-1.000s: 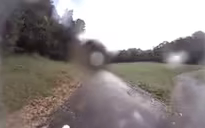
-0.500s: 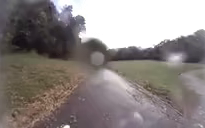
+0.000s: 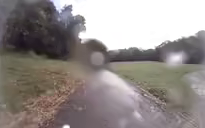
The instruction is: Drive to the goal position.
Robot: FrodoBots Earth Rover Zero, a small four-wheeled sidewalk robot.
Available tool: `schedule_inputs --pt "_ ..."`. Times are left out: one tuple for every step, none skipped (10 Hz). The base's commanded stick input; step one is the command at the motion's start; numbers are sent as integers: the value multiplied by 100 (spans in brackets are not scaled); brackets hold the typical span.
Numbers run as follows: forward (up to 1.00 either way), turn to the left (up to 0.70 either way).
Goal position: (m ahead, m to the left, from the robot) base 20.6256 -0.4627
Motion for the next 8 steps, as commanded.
schedule_inputs --pt "70 0" --pt "70 0" --pt "70 0" --pt "70 0" --pt "70 0" --pt "70 0" --pt "70 0" --pt "70 0"
